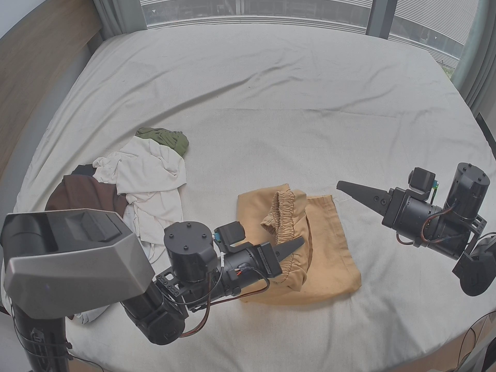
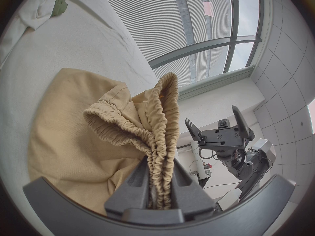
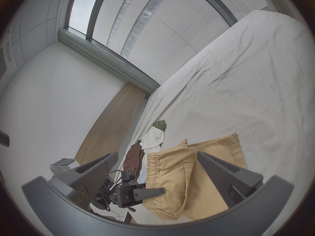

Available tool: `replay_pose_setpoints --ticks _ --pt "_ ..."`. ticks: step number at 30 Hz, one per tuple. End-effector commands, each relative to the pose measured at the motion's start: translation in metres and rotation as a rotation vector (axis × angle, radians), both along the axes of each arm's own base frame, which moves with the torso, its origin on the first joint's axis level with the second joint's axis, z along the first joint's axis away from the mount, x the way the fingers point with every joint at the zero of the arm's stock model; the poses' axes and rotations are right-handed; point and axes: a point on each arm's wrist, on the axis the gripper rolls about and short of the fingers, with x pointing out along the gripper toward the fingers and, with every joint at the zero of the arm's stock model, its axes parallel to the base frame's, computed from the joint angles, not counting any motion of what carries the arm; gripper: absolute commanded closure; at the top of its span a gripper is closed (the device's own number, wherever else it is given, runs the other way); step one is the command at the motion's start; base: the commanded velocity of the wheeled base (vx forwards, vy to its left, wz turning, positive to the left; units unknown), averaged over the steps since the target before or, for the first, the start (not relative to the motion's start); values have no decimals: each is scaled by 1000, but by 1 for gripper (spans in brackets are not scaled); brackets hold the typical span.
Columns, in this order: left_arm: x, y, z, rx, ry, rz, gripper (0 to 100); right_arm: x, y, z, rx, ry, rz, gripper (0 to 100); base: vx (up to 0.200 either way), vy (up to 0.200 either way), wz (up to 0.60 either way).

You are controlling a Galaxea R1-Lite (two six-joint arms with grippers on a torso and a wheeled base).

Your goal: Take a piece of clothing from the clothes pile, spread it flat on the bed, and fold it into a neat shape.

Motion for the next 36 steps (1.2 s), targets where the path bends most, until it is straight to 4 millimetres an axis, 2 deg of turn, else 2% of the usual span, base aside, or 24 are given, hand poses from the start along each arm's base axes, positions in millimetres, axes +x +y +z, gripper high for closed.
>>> replay_pose_setpoints --ticks 1,2,3,12,18,23,24,25,27,28,30,36 --pt "4 -3 -10 9 10 1 100 0 0 0 1 -2 1 0 0 0 0" --pt "5 -3 -10 9 10 2 100 0 0 0 1 -2 1 0 0 0 0" --pt "5 -3 -10 9 10 2 0 0 0 0 1 -2 1 0 0 0 0" --pt "4 -4 -5 -1 -8 25 0 -1 0 -1 -1 4 2 0 0 0 0" --pt "1 5 4 -2 -13 59 0 -2 2 -3 -5 12 10 0 0 0 0" --pt "-10 35 29 -7 -35 106 0 -3 2 -7 -13 28 11 0 0 0 0" --pt "-10 35 29 -7 -35 106 0 -3 2 -7 -13 28 11 0 0 0 0" --pt "-14 48 37 -2 -50 127 0 -4 2 -8 -16 35 13 0 0 0 0" --pt "-18 61 41 9 -62 147 0 -5 3 -9 -18 39 14 0 0 0 0" --pt "-18 61 41 9 -62 147 0 -5 3 -9 -18 39 14 0 0 0 0" --pt "-21 80 49 21 -89 183 0 -7 4 -12 -23 51 24 0 0 0 0" --pt "-16 112 70 6 -162 279 0 -6 7 -21 -37 79 32 0 0 0 0"
